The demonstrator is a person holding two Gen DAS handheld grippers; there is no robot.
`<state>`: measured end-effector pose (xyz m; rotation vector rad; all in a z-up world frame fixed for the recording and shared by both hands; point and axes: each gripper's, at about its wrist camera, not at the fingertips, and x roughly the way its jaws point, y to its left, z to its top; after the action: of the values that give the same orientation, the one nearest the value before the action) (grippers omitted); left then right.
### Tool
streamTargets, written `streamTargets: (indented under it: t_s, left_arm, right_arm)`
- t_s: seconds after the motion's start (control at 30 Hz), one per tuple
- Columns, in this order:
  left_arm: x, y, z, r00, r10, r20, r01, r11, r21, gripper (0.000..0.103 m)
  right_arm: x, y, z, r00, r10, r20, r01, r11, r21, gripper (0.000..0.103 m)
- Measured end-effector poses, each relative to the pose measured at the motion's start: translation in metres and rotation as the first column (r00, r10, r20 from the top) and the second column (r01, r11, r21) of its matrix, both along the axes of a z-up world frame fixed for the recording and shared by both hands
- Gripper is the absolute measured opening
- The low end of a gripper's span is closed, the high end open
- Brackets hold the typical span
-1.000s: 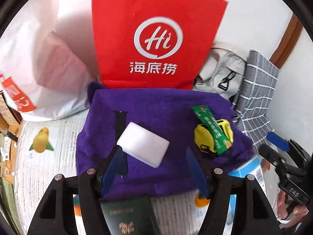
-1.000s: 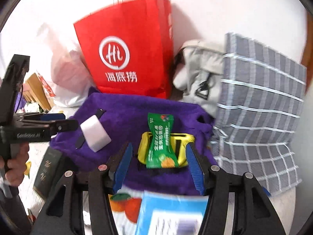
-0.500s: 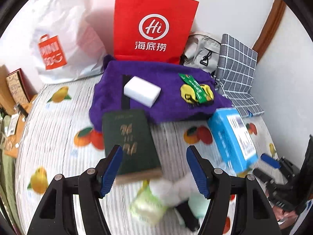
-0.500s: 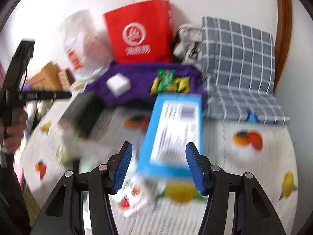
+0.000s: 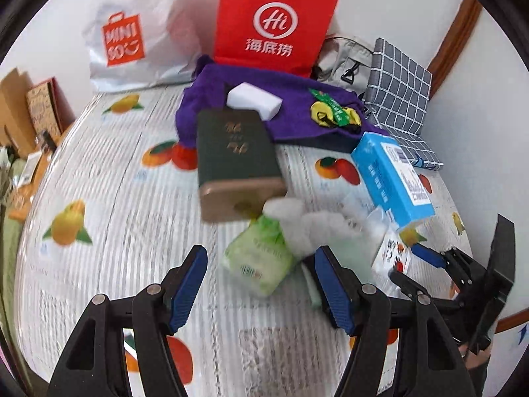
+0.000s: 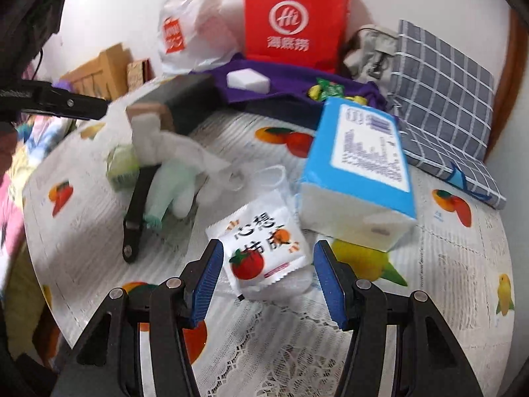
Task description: Organize soft objects
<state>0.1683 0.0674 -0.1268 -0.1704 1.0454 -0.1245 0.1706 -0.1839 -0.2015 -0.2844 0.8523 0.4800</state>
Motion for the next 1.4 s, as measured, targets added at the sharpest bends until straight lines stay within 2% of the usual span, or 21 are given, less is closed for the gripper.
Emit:
streamTargets:
  t_s: [0.17, 0.3, 0.33, 0.37, 0.5, 0.57, 0.63, 0.7, 0.77, 0.87, 1.03, 1.1, 1.23, 1.4]
  left_arm:
    - [-0.013, 0.008, -0.010, 0.999, 0.026, -0.022, -0.026, 1.000, -0.009, 0.066]
    - [-0.021, 0.011, -0.012, 0.999, 0.026, -0.024, -0.027, 0.999, -0.029, 0.066]
    - [-0.022, 0.012, -0.012, 0.999, 0.026, -0.024, -0.027, 0.999, -0.033, 0.066]
    - [-0.023, 0.012, -0.012, 0.999, 0.025, -0.022, -0.026, 0.999, -0.036, 0.066]
    - [-0.029, 0.015, -0.013, 1.000, 0.021, -0.017, -0.022, 0.998, -0.053, 0.066]
    - [-0.031, 0.017, -0.014, 1.000, 0.020, -0.011, -0.021, 0.998, -0.059, 0.066]
    - [-0.033, 0.018, -0.014, 1.000, 0.025, -0.011, -0.026, 0.997, -0.069, 0.066]
    - [-0.036, 0.019, -0.015, 1.000, 0.025, -0.009, -0.025, 0.997, -0.076, 0.066]
    - [-0.038, 0.020, -0.014, 1.000, 0.022, -0.005, -0.022, 0.997, -0.077, 0.066]
    - [-0.040, 0.021, -0.015, 1.000, 0.026, -0.004, -0.026, 0.997, -0.078, 0.066]
    - [-0.039, 0.020, -0.019, 1.000, 0.023, -0.013, -0.024, 0.997, -0.079, 0.066]
    - [-0.040, 0.020, -0.020, 1.000, 0.021, -0.016, -0.022, 0.997, -0.077, 0.066]
    - [-0.040, 0.020, -0.023, 1.000, 0.022, -0.020, -0.024, 0.996, -0.081, 0.066]
    - [-0.038, 0.023, -0.027, 0.999, 0.032, -0.030, -0.035, 0.996, -0.085, 0.066]
  right_arm:
    - [0.001, 0.012, -0.012, 0.999, 0.038, 0.015, -0.036, 0.995, -0.095, 0.057]
    - [0.002, 0.014, -0.009, 0.998, 0.060, 0.022, -0.058, 0.993, -0.106, 0.055]
    - [0.002, 0.014, -0.009, 0.998, 0.066, 0.021, -0.064, 0.993, -0.103, 0.048]
    - [0.002, 0.014, -0.008, 0.997, 0.073, 0.012, -0.071, 0.993, -0.092, 0.035]
    - [-0.004, 0.009, 0.002, 0.998, 0.060, -0.006, -0.060, 0.998, -0.013, 0.018]
    - [-0.008, 0.007, 0.004, 0.999, 0.054, -0.008, -0.054, 0.998, -0.010, 0.016]
    - [-0.008, 0.007, 0.002, 0.999, 0.034, 0.006, -0.033, 0.999, -0.028, 0.019]
    - [-0.004, 0.005, 0.000, 1.000, 0.014, 0.003, -0.014, 0.999, -0.035, 0.031]
    - [-0.002, 0.002, 0.000, 1.000, 0.017, 0.007, -0.017, 1.000, -0.014, 0.054]
    - [0.002, 0.002, -0.001, 0.999, 0.036, 0.008, -0.036, 0.999, 0.007, 0.059]
    - [0.012, 0.013, -0.015, 0.998, 0.059, -0.010, -0.060, 0.997, -0.043, 0.059]
    - [0.011, 0.014, -0.012, 0.998, 0.066, 0.003, -0.065, 0.997, -0.032, 0.053]
    - [0.004, 0.008, 0.000, 0.998, 0.060, 0.014, -0.060, 0.998, 0.024, 0.027]
    - [-0.002, -0.005, 0.006, 1.000, 0.028, 0.008, -0.028, 0.997, 0.071, 0.019]
